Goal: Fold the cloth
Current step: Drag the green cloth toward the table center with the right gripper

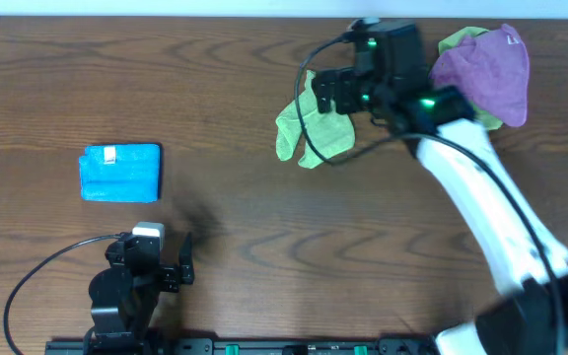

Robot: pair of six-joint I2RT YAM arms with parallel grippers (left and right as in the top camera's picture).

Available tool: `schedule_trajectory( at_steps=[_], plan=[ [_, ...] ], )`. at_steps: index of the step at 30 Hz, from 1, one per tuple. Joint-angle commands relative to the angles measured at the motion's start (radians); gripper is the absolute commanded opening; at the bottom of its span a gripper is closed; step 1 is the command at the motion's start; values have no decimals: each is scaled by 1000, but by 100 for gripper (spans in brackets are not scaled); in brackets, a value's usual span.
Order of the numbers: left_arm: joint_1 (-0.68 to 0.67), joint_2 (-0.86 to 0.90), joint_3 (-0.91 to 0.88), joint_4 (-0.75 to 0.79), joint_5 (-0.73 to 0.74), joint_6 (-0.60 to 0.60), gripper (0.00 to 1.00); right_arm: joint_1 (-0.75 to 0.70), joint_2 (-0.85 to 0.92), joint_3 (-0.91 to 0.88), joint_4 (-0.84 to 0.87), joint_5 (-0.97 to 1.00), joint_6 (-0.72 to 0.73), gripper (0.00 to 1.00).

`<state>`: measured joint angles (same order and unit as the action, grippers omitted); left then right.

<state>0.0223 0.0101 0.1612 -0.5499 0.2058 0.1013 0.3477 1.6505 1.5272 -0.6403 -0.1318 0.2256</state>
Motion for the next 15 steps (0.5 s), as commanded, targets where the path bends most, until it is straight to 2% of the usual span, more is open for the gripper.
schedule_trajectory(
  at_steps=[1,4,7,12,15],
  plan=[
    [-4,-6,-12,0,1,-12,95,-25,-26,0,-117,-147,115,99],
    [-4,-6,-12,0,1,-12,95,-28,-31,-25,-231,-177,135,99],
    [-4,-6,-12,0,1,-12,95,-27,-31,-87,-228,-232,149,99],
    [-4,-6,-12,0,1,-12,95,-27,-54,-301,-107,-361,215,99],
    [-4,-6,-12,0,1,-12,95,-27,-119,-487,34,-407,254,97]
  ],
)
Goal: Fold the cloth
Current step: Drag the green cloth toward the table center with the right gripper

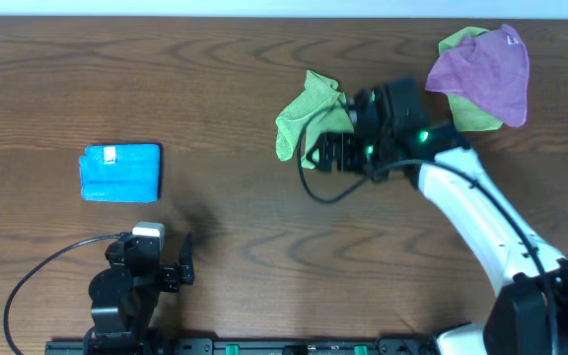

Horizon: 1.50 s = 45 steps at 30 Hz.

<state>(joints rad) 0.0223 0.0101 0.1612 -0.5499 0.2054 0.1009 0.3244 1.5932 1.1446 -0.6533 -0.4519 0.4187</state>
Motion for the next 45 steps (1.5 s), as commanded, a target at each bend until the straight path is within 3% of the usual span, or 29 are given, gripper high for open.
schedule_trajectory(
  at_steps=[1,6,13,29,35,45],
  plan=[
    [-4,-6,-12,0,1,-11,96,-3,-93,-169,108,-97,80,97],
    [-4,-6,-12,0,1,-11,95,-2,-179,-390,380,-103,192,95],
    [-4,-6,-12,0,1,-11,95,-2,-151,-539,716,-42,372,91],
    [-4,-6,-12,0,1,-11,95,20,138,-546,1109,34,584,81],
    [-4,-6,-12,0,1,-11,95,38,219,-544,1202,51,652,64],
    [-4,-6,-12,0,1,-11,95,43,253,-536,1251,164,669,55]
  ],
)
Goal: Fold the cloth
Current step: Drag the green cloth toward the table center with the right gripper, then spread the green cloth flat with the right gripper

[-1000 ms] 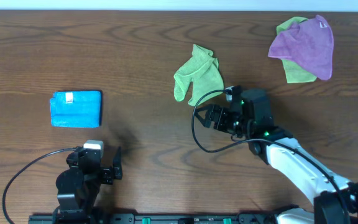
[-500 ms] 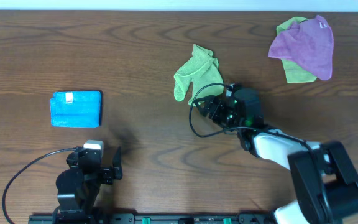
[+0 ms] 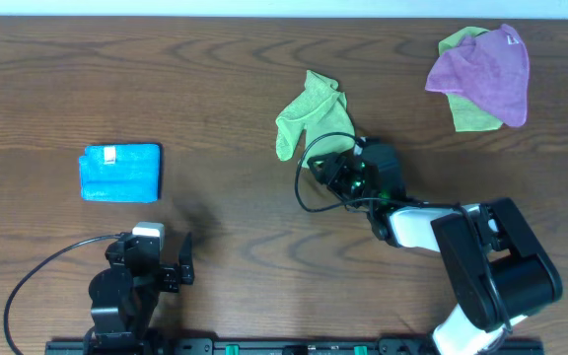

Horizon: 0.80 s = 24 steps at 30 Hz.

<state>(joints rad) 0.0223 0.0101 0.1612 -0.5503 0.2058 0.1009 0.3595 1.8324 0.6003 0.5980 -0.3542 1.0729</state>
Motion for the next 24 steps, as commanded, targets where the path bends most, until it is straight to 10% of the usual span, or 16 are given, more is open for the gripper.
schedule_trajectory(
  at_steps=[1,14,24],
  plan=[
    [-4,-6,-12,1,1,-11,95,8,14,11,1,72,15,54],
    [-4,-6,-12,1,1,-11,95,8,97,117,2,74,16,49],
    [-4,-6,-12,1,1,-11,95,8,100,132,13,54,15,1]
  ],
)
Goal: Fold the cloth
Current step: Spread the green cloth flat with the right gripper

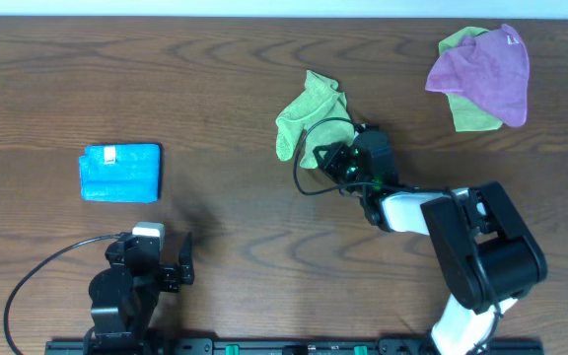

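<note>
The green cloth [309, 110] lies crumpled on the table, right of the middle and toward the back. My right gripper [319, 158] sits low just in front of the cloth's near edge, pointing left. It is apart from the cloth, its fingers look open, and nothing is between them. My left gripper [185, 260] rests at the front left, far from the cloth, and its jaws are not clear from above.
A folded blue cloth [121, 173] lies at the left. At the back right a purple cloth [483, 71] lies over another green one [459, 44]. A black cable [309, 182] loops beside the right wrist.
The right wrist has shifted slightly toward the back, closer to the green cloth's near edge. The cloth has not moved, and neither has the left arm.
The right gripper was first over the green cloth, covering its right part. Then it stood at the cloth's near right side. Later it was drawn back in front of the cloth, which lay free and bunched. Now it has edged close again.
</note>
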Robot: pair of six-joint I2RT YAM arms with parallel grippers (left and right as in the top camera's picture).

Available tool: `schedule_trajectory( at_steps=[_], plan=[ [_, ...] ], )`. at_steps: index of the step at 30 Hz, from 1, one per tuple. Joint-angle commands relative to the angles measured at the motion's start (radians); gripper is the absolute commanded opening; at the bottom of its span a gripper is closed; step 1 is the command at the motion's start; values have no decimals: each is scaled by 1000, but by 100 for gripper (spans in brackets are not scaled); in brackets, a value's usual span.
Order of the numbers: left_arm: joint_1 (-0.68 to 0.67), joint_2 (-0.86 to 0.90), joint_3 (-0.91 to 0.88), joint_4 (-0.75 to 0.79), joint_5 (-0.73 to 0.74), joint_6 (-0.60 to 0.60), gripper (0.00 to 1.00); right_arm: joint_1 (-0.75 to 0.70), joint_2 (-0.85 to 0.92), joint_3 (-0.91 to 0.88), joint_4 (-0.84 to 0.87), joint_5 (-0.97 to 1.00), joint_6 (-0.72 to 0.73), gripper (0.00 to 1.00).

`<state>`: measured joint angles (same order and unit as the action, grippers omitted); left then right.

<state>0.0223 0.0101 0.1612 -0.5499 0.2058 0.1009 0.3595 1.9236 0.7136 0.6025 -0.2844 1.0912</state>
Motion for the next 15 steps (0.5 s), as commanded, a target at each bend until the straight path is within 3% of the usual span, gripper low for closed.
schedule_trajectory(
  at_steps=[1,9,15],
  plan=[
    [-4,-6,-12,0,1,-11,95,8,8,19,22,-30,-3,1],
    [-4,-6,-12,0,1,-11,95,-71,-79,20,10,-137,-13,2],
    [-4,-6,-12,0,1,-11,95,-144,-288,20,-355,-130,-216,2]
  ],
)
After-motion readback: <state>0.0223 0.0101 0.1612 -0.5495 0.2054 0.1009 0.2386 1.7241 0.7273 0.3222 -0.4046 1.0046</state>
